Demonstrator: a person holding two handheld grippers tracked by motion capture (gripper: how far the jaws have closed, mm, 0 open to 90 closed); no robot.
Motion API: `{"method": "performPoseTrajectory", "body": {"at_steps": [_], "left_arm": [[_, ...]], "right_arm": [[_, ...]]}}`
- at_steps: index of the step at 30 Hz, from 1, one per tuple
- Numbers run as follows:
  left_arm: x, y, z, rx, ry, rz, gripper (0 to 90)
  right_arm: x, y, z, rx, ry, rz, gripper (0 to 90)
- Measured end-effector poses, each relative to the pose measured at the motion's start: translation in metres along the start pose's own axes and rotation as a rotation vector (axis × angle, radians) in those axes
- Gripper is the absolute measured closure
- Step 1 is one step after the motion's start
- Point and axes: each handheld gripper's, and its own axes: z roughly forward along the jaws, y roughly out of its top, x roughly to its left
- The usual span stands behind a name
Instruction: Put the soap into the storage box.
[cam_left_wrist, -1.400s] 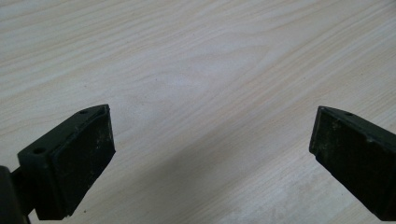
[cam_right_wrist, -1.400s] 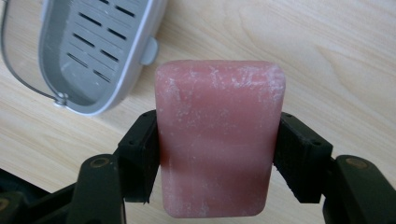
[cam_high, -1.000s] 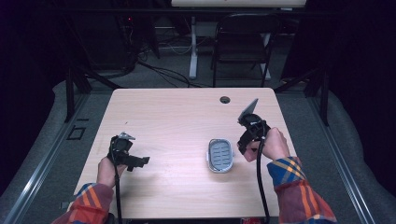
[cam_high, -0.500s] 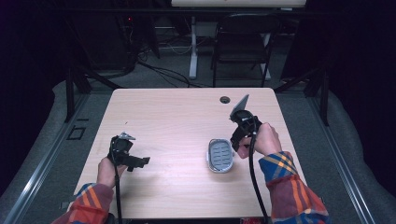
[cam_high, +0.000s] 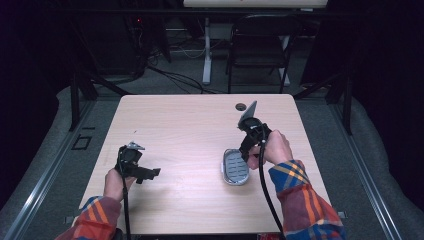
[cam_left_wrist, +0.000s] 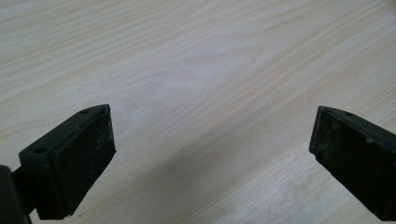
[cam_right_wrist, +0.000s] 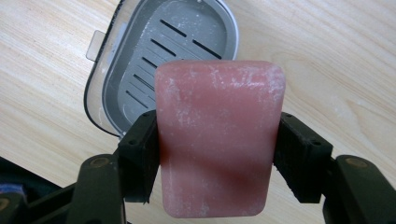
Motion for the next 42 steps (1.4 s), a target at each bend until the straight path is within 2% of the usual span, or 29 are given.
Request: {"method": "performPoseTrajectory", "body": {"at_steps": [2,3,7,9,11,14,17,20,23,26,28,30,32,33,34,36,38,40,41,42], "left_arm": [[0.000,0.000,0.000,-0.004,0.006,-0.001,0.3],[0.000,0.000,0.000,-0.005,0.006,0.000,0.3],[0.000,0.000,0.000,-0.005,0.005,0.000,0.3],[0.000,0.000,0.000,-0.004,0.004,0.000,0.2],[0.000,0.000,0.000,-0.007,0.004,0.000,0.2],[0.000,0.000,0.000,-0.004,0.002,0.002,0.3],[0.000,0.000,0.000,-0.004,0.002,0.002,0.3],[-0.001,0.000,0.000,-0.004,0.002,0.003,0.4],[0.000,0.000,0.000,-0.004,0.004,0.008,0.4],[0.000,0.000,0.000,-0.006,0.002,0.008,0.4],[0.000,0.000,0.001,-0.003,0.002,0.006,0.4],[0.000,0.000,0.001,-0.001,0.002,0.005,0.4],[0.000,0.000,0.001,-0.001,-0.001,0.006,0.4],[-0.001,0.000,0.001,-0.002,0.001,0.006,0.4],[-0.001,0.000,0.001,-0.002,0.001,0.006,0.4],[-0.001,0.000,0.001,-0.001,0.002,0.005,0.4],[-0.001,0.000,0.000,-0.001,0.001,0.008,0.4],[-0.001,0.000,0.000,0.001,0.001,0.009,0.4],[-0.001,0.000,0.001,0.003,0.002,0.012,0.4],[-0.001,0.000,0.001,0.003,0.002,0.012,0.4]], "right_arm": [[0.002,0.000,0.002,-0.018,0.005,0.012,37.3],[0.002,0.002,0.001,0.006,-0.001,-0.004,37.3],[0.007,0.005,0.006,0.000,0.003,-0.001,37.3],[0.008,0.008,0.007,0.025,0.002,-0.017,37.3],[0.012,0.012,0.013,0.037,0.004,-0.012,37.3],[0.015,0.014,0.020,0.028,0.015,0.004,37.3],[0.018,0.018,0.025,0.052,0.009,-0.002,37.2],[0.022,0.020,0.030,0.036,0.009,0.010,37.2],[0.025,0.023,0.032,0.056,-0.005,0.003,37.2],[0.026,0.025,0.034,0.061,-0.006,0.014,37.2],[0.026,0.027,0.037,0.053,-0.005,0.042,37.1],[0.024,0.027,0.037,0.065,-0.012,0.039,37.0],[0.023,0.026,0.037,0.053,-0.003,0.070,36.8],[0.023,0.024,0.037,0.017,0.006,0.089,37.6],[0.021,0.024,0.032,0.048,-0.003,0.065,35.7],[0.021,0.021,0.030,0.002,0.011,0.087,35.7],[0.020,0.018,0.025,-0.005,0.014,0.073,36.1],[0.019,0.014,0.021,-0.037,0.018,0.072,36.0],[0.016,0.012,0.016,-0.035,0.020,0.051,35.8],[0.016,0.012,0.016,-0.035,0.020,0.051,35.8]]}}
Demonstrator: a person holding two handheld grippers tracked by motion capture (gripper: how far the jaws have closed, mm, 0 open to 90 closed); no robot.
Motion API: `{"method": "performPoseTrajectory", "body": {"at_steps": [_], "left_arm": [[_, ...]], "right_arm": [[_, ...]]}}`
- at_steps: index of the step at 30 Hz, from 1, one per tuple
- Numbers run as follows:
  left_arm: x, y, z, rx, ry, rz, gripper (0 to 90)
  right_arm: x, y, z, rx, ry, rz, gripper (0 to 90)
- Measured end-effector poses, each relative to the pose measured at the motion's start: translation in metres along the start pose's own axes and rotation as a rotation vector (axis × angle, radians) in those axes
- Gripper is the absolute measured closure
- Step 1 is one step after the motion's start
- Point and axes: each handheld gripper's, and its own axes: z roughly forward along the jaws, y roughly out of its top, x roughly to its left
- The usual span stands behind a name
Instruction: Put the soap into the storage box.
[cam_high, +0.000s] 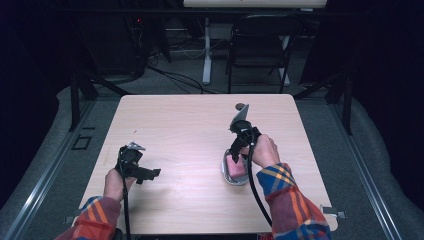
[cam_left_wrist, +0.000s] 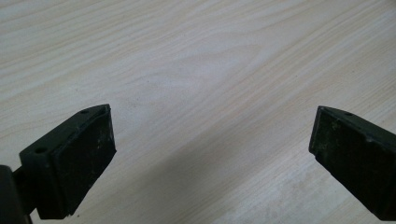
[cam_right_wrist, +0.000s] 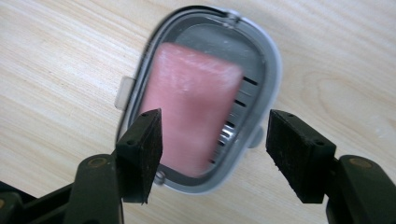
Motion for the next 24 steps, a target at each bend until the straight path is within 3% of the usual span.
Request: {"method": "performPoseTrajectory", "body": {"at_steps": [2,10,12,13,16,19,24], "left_arm": [[0.000,0.000,0.000,0.001,-0.001,-0.003,0.4],[0.001,0.000,0.001,0.004,-0.004,-0.004,0.4],[0.001,0.000,0.001,0.006,-0.004,-0.005,0.4],[0.000,0.000,0.001,0.006,-0.002,-0.004,0.4],[-0.001,-0.001,-0.001,0.005,-0.002,-0.005,0.3],[-0.002,-0.001,-0.002,0.001,-0.003,-0.003,0.2],[-0.001,-0.001,0.000,0.002,-0.002,-0.006,0.2]], "right_arm": [[-0.005,-0.007,-0.006,-0.048,0.012,0.003,34.2],[-0.028,-0.032,-0.023,-0.158,-0.003,-0.043,26.2],[-0.034,-0.039,-0.026,-0.179,0.002,-0.065,20.6],[-0.040,-0.049,-0.032,-0.221,-0.011,-0.083,15.3],[-0.048,-0.060,-0.038,-0.269,-0.017,-0.104,10.3],[-0.057,-0.072,-0.041,-0.317,-0.025,-0.104,3.5],[-0.069,-0.088,-0.044,-0.377,-0.041,-0.103,0.7]]}}
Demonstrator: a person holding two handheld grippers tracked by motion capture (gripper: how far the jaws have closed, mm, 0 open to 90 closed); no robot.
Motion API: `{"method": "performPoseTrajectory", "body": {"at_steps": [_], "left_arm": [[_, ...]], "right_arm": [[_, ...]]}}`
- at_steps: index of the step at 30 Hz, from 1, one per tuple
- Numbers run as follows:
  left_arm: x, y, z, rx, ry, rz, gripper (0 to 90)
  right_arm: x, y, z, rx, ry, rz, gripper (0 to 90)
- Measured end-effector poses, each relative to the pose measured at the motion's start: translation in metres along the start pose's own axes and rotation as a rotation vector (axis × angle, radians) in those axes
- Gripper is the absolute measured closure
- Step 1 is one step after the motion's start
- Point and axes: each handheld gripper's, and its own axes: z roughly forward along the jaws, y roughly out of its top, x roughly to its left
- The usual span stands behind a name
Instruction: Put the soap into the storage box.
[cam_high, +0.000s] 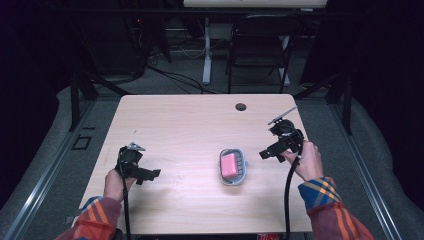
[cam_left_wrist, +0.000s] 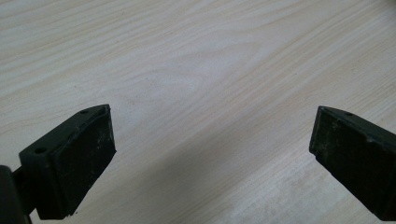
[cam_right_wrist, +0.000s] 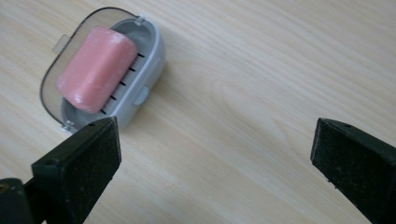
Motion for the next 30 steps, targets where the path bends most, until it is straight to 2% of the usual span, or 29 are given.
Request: {"method": "performPoseTrajectory", "body": {"at_steps": [1,3,6,9,11,14,16,18,20,22,24,26,27,29,30], "left_arm": [[0.000,0.000,0.000,0.000,-0.001,0.001,0.2],[0.000,0.000,0.000,0.002,-0.002,0.003,0.2],[0.001,0.000,0.000,0.002,-0.003,-0.002,0.2],[0.000,0.000,0.000,0.003,-0.005,-0.002,0.2],[0.001,0.000,0.000,0.004,-0.004,-0.001,0.2],[0.001,0.000,0.001,0.007,-0.004,-0.001,0.2],[0.000,0.000,0.001,0.008,-0.005,-0.001,0.2],[0.000,0.000,0.001,0.008,-0.003,0.002,0.2],[0.000,0.000,0.002,0.008,-0.002,0.000,0.2],[0.000,0.000,0.002,0.009,-0.003,-0.001,0.2],[0.000,0.000,0.002,0.012,-0.002,-0.001,0.2],[-0.001,-0.001,0.001,0.012,0.000,0.000,0.2],[-0.001,-0.001,0.000,0.010,0.001,0.006,0.2],[-0.002,-0.001,-0.002,-0.004,0.001,0.012,0.2],[-0.002,-0.001,-0.003,-0.008,-0.002,0.014,0.2]], "right_arm": [[-0.006,-0.007,-0.003,-0.030,-0.004,0.007,0.0],[-0.012,-0.015,-0.005,-0.046,-0.020,0.009,0.0],[-0.019,-0.024,-0.005,-0.069,-0.013,0.026,0.0],[-0.027,-0.036,-0.005,-0.083,-0.019,0.040,0.0],[-0.036,-0.051,-0.002,-0.094,-0.026,0.055,0.0],[-0.040,-0.058,0.000,-0.095,-0.039,0.063,0.0],[-0.045,-0.071,0.004,-0.090,-0.046,0.073,0.0],[-0.047,-0.075,0.007,-0.081,-0.041,0.077,0.0],[-0.049,-0.087,0.015,-0.050,-0.054,0.074,0.0],[-0.049,-0.091,0.018,-0.048,-0.058,0.074,0.0],[-0.050,-0.100,0.025,-0.041,-0.049,0.082,0.0],[-0.052,-0.107,0.034,-0.033,-0.016,0.096,0.0],[-0.052,-0.112,0.042,0.003,-0.010,0.101,0.0],[-0.051,-0.116,0.047,-0.012,-0.010,0.107,0.0],[-0.050,-0.120,0.051,0.036,-0.016,0.094,0.0]]}}
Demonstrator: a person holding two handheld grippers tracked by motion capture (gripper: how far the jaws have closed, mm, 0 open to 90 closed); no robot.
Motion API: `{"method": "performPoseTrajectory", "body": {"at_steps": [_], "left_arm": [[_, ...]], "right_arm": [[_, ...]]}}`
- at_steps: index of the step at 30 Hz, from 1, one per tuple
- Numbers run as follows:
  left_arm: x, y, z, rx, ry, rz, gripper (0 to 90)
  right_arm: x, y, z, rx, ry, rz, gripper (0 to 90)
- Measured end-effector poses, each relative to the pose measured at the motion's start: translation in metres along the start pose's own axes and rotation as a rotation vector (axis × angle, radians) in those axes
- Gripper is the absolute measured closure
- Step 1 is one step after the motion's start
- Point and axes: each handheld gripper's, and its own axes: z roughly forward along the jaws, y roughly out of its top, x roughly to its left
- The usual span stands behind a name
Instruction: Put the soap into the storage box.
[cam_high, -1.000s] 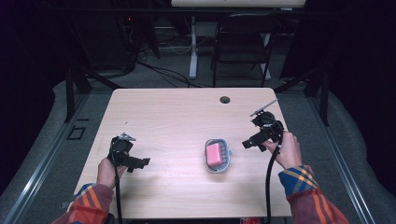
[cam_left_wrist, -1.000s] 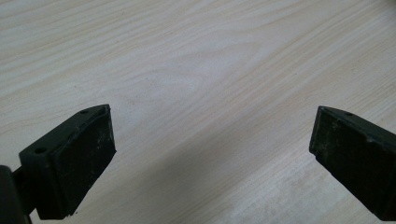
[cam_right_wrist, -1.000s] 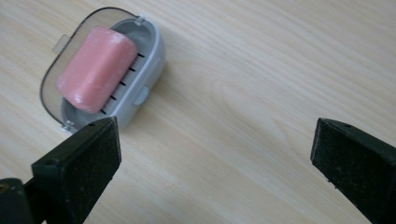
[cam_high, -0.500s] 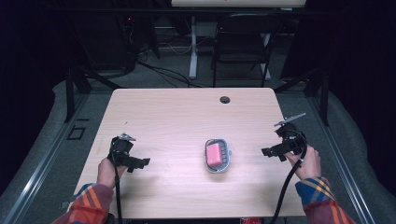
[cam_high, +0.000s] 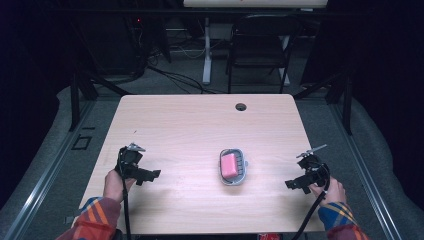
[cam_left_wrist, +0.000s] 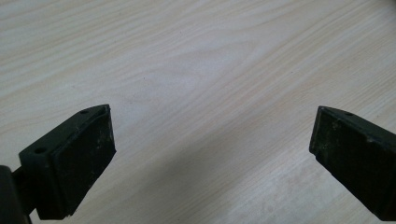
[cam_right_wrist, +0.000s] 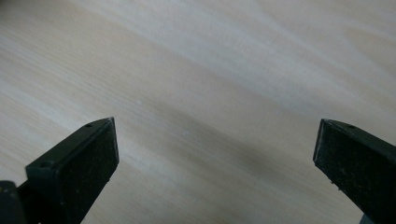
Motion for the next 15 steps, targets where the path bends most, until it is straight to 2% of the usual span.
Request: {"method": "performPoseTrajectory", "body": {"at_steps": [3,6,8,10,15], "left_arm": [[0.002,0.001,0.002,0.009,-0.015,0.009,0.2],[0.003,0.002,0.006,0.023,-0.025,0.009,0.2],[0.002,0.002,0.006,0.026,-0.028,0.015,0.2],[-0.001,0.001,0.003,0.023,-0.028,0.026,0.1],[-0.005,0.001,0.000,0.008,-0.021,0.049,0.1]], "right_arm": [[0.001,-0.001,0.004,0.012,-0.007,-0.018,0.0],[0.001,0.003,0.010,0.053,-0.012,-0.024,0.0],[0.002,0.003,0.011,0.049,-0.001,-0.022,0.0],[0.004,0.002,0.011,0.061,-0.019,-0.033,0.0],[0.004,-0.002,0.008,0.053,-0.028,-0.043,0.0]]}}
